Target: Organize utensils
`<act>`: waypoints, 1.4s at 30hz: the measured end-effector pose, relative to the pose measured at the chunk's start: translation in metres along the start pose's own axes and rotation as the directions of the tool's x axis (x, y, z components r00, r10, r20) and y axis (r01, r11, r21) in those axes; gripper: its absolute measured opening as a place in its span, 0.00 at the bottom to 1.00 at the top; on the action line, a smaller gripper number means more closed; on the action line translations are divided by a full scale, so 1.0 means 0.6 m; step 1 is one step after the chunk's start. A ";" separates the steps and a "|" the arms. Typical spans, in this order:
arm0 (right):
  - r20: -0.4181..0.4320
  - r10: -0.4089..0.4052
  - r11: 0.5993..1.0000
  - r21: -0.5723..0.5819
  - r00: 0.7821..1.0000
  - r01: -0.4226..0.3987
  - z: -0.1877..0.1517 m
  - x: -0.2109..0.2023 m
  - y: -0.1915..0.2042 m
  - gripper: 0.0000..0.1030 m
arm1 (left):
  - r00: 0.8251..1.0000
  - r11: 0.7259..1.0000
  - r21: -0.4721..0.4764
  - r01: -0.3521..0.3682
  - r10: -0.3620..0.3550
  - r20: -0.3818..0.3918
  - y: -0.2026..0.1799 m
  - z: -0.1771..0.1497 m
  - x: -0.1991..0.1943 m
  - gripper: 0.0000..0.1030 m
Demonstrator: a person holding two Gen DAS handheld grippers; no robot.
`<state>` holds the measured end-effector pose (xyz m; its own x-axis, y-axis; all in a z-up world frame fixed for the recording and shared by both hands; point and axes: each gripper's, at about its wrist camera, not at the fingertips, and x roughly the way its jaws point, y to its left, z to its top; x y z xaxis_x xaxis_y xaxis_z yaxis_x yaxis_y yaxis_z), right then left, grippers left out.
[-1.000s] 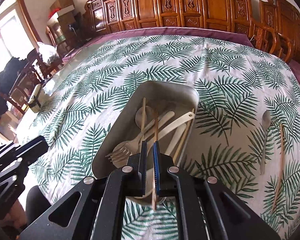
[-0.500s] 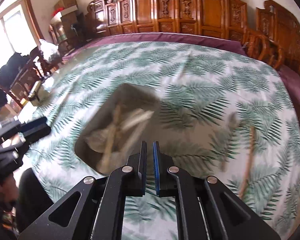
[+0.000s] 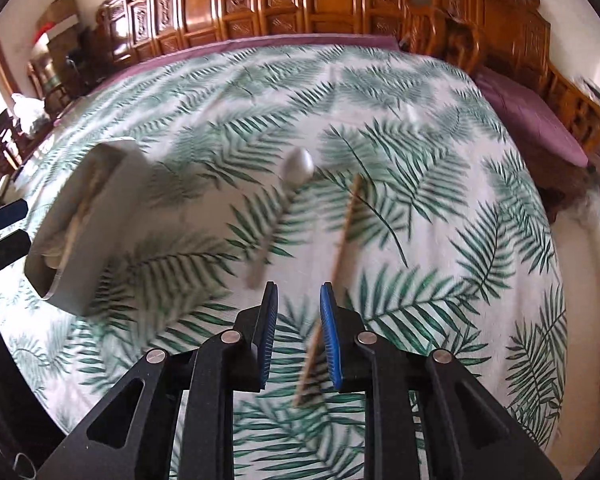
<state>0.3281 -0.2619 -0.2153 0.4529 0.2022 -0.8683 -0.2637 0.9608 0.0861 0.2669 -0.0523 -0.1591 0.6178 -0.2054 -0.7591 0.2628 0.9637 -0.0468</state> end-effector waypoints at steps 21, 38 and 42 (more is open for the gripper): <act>-0.032 -0.002 0.999 0.044 0.999 0.003 -0.040 0.055 -0.037 0.06 | 0.995 0.998 0.050 0.034 -0.029 -0.094 -0.104 0.079 0.160 0.77; 0.006 -0.029 1.000 -0.004 1.000 0.029 -0.049 0.051 -0.029 0.06 | 0.972 0.996 0.046 0.082 -0.069 -0.226 -0.158 0.131 0.301 0.26; 0.006 -0.028 1.000 -0.002 1.000 0.028 -0.049 0.051 -0.029 0.06 | 0.963 0.995 0.048 0.086 -0.071 -0.262 -0.163 0.133 0.323 0.19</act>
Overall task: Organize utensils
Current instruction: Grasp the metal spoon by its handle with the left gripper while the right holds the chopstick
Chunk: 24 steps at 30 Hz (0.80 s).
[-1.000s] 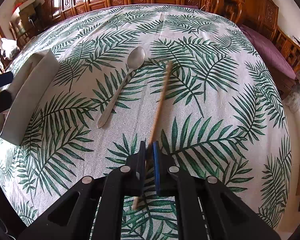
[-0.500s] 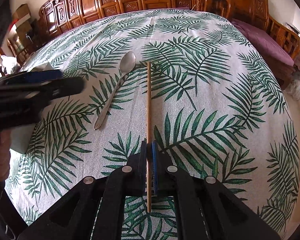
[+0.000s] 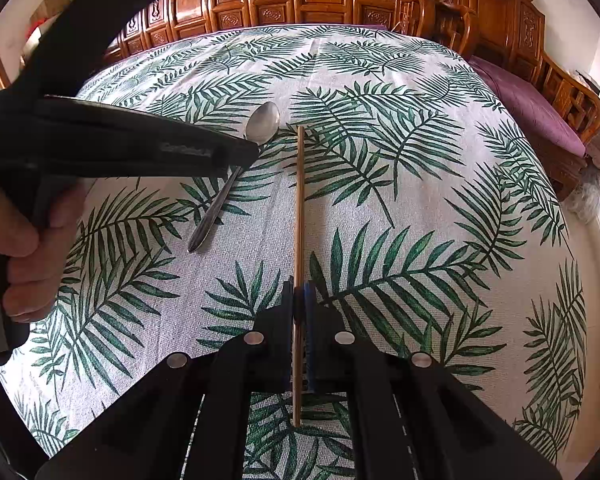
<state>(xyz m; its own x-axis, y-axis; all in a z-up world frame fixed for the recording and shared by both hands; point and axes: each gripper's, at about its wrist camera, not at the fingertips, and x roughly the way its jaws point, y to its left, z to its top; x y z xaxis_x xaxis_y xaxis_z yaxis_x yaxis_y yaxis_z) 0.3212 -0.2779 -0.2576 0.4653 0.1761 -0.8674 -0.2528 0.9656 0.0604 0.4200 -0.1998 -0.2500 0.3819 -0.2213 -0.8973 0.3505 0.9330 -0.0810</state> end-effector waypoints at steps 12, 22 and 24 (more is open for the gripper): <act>-0.016 0.018 0.999 0.030 1.000 -0.017 0.004 0.002 -0.006 0.06 | 1.000 1.000 0.000 -0.029 0.029 0.001 0.000 0.002 0.005 0.03; -0.003 -0.021 0.998 0.064 1.000 0.021 0.012 -0.025 -0.025 0.06 | 0.999 1.000 -0.008 -0.025 0.025 0.036 0.009 -0.014 -0.033 0.02; 0.006 -0.019 0.997 0.072 1.000 0.018 0.015 -0.035 -0.024 0.06 | 0.998 1.000 -0.010 -0.024 0.025 0.049 0.011 -0.015 -0.047 0.02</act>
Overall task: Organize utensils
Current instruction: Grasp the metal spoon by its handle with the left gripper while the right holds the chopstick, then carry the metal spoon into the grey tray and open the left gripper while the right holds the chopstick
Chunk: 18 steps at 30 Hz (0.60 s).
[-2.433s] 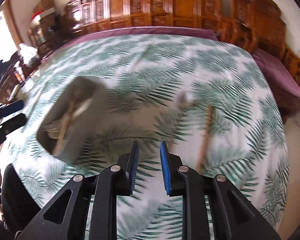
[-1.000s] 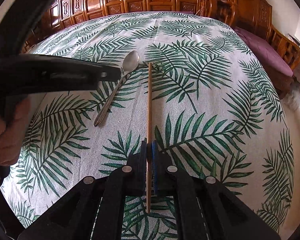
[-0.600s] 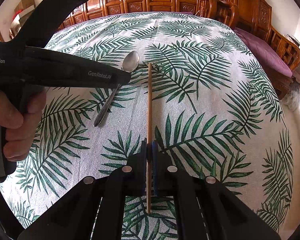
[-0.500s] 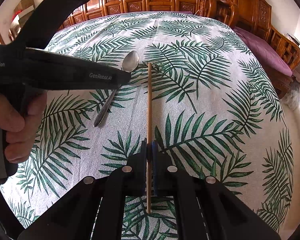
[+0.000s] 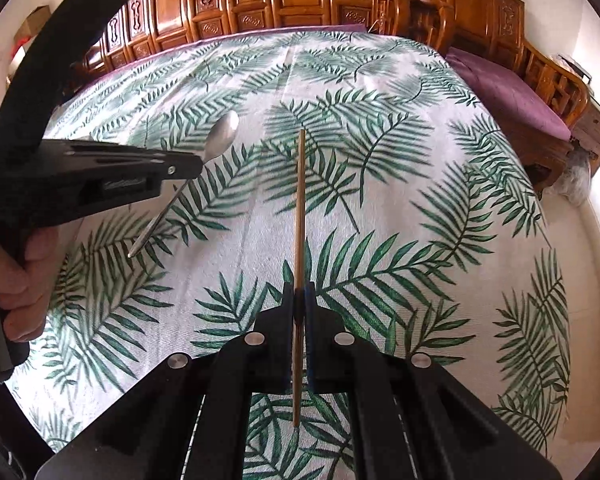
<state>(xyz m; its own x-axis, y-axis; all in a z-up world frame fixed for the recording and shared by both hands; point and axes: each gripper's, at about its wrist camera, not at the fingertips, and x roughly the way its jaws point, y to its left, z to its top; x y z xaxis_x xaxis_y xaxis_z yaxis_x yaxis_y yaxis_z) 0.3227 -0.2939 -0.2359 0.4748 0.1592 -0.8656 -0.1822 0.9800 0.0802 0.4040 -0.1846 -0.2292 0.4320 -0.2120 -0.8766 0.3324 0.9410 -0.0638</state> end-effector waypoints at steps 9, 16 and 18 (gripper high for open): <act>0.039 0.006 1.000 -0.009 0.999 -0.005 0.011 -0.042 0.034 0.06 | 0.997 1.000 0.002 -0.001 0.001 0.075 0.020 -0.007 -0.086 0.02; 0.060 0.022 0.999 -0.032 0.998 -0.020 0.012 -0.067 0.078 0.06 | 0.992 1.000 -0.011 -0.011 0.012 0.123 0.056 -0.034 -0.153 0.02; 0.066 0.031 0.999 -0.039 0.997 -0.028 0.015 -0.074 0.094 0.06 | 0.991 1.000 -0.018 -0.011 0.014 0.132 0.068 -0.042 -0.169 0.02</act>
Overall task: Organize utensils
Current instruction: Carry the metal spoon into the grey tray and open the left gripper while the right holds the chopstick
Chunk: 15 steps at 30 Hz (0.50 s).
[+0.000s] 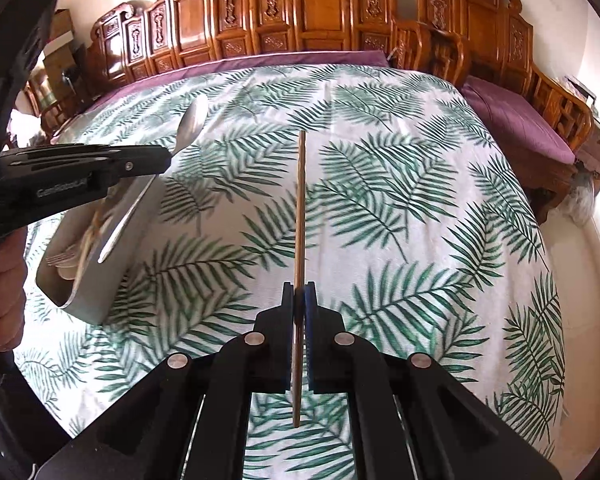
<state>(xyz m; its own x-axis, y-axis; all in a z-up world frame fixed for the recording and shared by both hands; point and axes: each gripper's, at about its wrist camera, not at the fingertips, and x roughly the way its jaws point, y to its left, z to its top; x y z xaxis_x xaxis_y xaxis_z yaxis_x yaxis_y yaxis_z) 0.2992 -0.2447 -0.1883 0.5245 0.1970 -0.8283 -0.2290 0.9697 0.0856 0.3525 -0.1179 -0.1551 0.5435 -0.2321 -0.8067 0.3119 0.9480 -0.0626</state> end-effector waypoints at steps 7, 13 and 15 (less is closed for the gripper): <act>0.014 0.028 0.999 -0.036 1.000 -0.028 0.012 -0.017 0.052 0.06 | 0.999 0.999 -0.051 0.002 0.000 0.047 0.055 -0.034 -0.075 0.02; 0.020 0.052 0.997 -0.064 0.998 -0.050 0.023 -0.025 0.094 0.06 | 0.998 0.996 -0.083 -0.015 0.020 0.062 0.098 -0.061 -0.110 0.02; 0.018 0.059 0.996 -0.075 0.998 -0.057 0.026 -0.026 0.109 0.06 | 0.998 0.995 -0.094 -0.022 0.028 0.061 0.113 -0.069 -0.114 0.02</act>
<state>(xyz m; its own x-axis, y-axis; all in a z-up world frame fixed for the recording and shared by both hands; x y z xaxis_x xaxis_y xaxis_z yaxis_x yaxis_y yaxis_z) 0.2887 -0.1824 -0.1613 0.5252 0.2561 -0.8115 -0.3194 0.9432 0.0909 0.3044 -0.0287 -0.1284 0.5986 -0.2181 -0.7708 0.2252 0.9692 -0.0993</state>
